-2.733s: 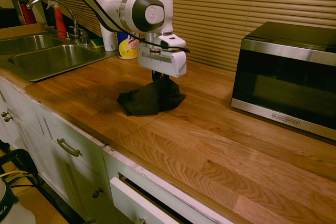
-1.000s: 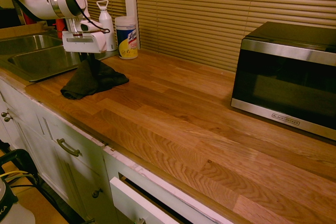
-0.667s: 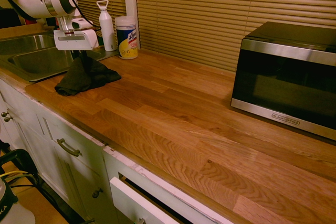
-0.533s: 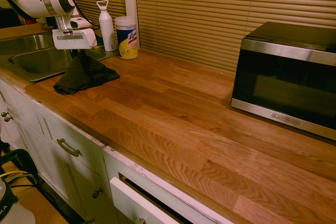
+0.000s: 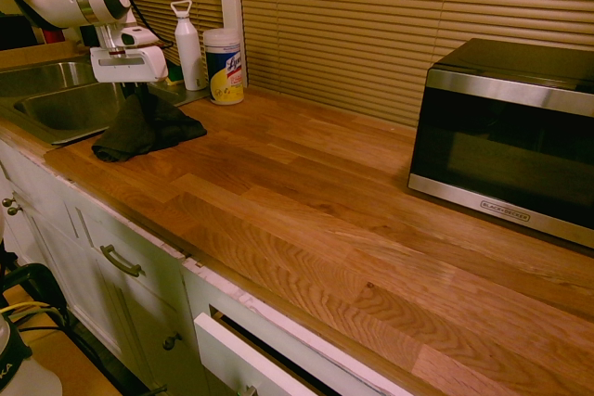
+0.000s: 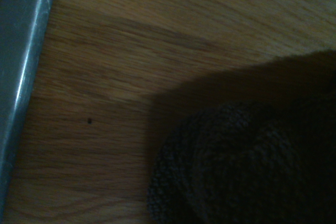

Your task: Clear the spill

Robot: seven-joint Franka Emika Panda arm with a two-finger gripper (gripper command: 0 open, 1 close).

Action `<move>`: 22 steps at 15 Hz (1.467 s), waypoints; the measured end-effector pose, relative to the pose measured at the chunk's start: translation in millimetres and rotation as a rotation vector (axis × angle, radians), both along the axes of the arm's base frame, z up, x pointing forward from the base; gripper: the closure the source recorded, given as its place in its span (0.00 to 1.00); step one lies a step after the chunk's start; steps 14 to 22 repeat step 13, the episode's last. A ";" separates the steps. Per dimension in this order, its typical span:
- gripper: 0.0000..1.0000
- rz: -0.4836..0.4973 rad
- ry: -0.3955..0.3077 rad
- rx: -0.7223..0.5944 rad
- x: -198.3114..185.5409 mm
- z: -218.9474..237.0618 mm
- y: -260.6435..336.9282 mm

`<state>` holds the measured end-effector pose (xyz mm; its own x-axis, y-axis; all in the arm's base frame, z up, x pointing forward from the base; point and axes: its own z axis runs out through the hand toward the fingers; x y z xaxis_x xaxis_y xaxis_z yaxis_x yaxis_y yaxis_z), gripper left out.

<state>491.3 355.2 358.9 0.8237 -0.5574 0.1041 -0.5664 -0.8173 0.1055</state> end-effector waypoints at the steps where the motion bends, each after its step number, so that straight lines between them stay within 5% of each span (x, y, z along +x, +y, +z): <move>1: 0.00 -0.001 0.000 0.000 0.4 0.0 -0.5; 13: 0.00 -0.020 -0.075 0.013 -8.7 67.8 -8.0; 22: 0.00 -0.020 -0.075 0.013 -8.7 67.8 -8.0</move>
